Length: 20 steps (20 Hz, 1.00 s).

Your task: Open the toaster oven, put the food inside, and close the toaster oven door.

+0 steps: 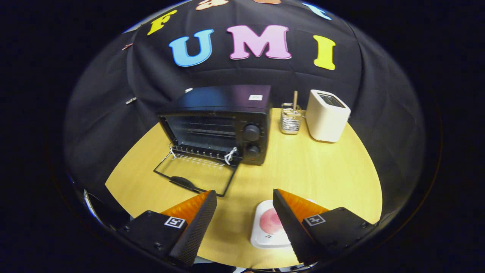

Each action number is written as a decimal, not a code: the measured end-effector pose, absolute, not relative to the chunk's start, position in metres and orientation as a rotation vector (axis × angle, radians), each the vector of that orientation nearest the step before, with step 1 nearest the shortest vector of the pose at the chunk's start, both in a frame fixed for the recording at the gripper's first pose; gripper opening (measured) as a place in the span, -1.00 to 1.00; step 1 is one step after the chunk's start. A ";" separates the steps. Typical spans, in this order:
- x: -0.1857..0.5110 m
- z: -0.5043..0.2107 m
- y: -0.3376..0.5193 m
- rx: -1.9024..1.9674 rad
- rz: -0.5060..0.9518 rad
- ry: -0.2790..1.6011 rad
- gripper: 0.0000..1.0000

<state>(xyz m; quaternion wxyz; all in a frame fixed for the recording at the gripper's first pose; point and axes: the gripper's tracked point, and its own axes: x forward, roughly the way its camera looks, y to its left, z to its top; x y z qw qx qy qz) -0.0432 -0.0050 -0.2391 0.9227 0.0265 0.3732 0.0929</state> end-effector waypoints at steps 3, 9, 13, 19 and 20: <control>-0.038 -0.247 -0.044 0.097 0.160 0.802 0.98; -0.034 -0.271 -0.103 0.124 0.139 0.860 0.98; -0.039 -0.299 -0.132 0.115 0.138 0.924 0.99; -0.059 -0.348 -0.149 0.085 0.181 1.053 0.99; -0.064 -0.354 -0.150 0.083 0.180 1.075 0.99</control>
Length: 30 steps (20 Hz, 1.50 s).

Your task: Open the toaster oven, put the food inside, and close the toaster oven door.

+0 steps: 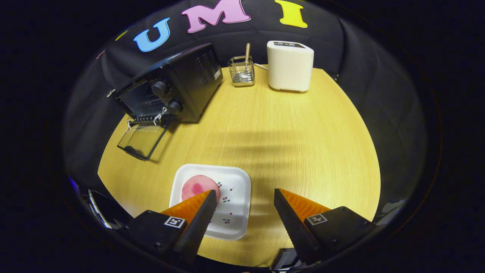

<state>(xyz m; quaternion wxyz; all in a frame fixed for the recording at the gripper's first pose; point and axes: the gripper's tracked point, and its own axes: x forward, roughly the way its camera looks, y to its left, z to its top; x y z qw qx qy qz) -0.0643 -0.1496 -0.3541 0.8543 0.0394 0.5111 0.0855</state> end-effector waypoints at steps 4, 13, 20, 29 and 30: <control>-0.076 -0.370 -0.146 0.084 0.189 1.144 0.99; -0.090 -0.388 -0.146 0.075 0.120 1.221 0.24; -0.090 -0.390 -0.149 0.163 0.063 1.263 -0.77; -0.109 -0.386 -0.131 0.465 0.037 1.270 -0.89; -0.110 -0.383 -0.127 0.525 0.031 1.260 -0.89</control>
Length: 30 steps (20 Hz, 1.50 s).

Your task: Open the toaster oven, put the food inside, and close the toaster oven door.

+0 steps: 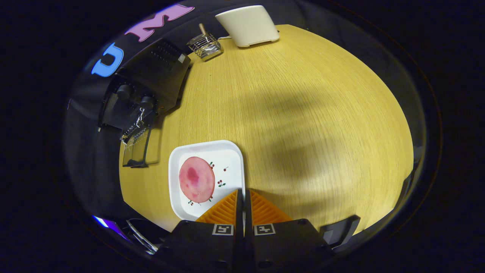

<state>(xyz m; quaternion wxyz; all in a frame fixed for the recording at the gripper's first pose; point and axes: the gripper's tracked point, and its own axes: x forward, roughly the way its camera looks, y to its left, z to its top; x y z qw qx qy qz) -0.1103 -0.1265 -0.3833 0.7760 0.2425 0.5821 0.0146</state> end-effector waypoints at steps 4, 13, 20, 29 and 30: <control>-0.119 -0.368 -0.111 0.708 0.007 1.212 -0.89; -0.116 -0.313 -0.085 0.901 -0.006 1.069 -0.90; -0.110 -0.269 -0.047 0.949 0.041 0.998 -0.89; -0.086 -0.255 0.030 0.945 0.096 0.996 -0.89; -0.082 -0.255 0.040 0.940 0.099 0.998 -0.89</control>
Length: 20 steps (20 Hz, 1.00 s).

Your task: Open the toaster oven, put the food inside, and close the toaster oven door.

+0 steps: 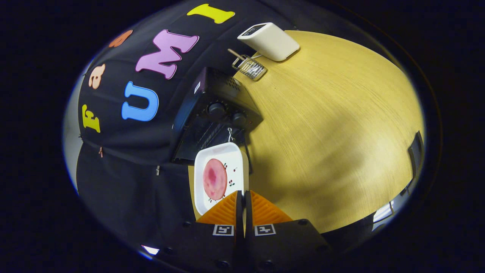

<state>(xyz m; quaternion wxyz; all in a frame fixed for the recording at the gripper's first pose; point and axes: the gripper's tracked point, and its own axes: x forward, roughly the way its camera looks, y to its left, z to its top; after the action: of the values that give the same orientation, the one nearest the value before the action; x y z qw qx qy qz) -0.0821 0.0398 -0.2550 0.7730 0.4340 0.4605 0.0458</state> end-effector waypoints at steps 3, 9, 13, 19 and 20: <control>-0.063 -0.260 0.073 0.917 0.120 0.999 -0.89; -0.021 -0.277 0.120 0.936 0.072 0.979 -0.90; 0.014 -0.293 0.138 0.991 -0.006 0.935 -0.90; 0.067 -0.298 0.147 1.138 -0.153 0.805 -0.90; 0.073 -0.299 0.147 1.157 -0.178 0.784 -0.90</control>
<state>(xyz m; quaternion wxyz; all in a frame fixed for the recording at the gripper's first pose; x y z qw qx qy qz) 0.0734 0.1467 -0.2993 0.7618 0.5319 0.3606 -0.0818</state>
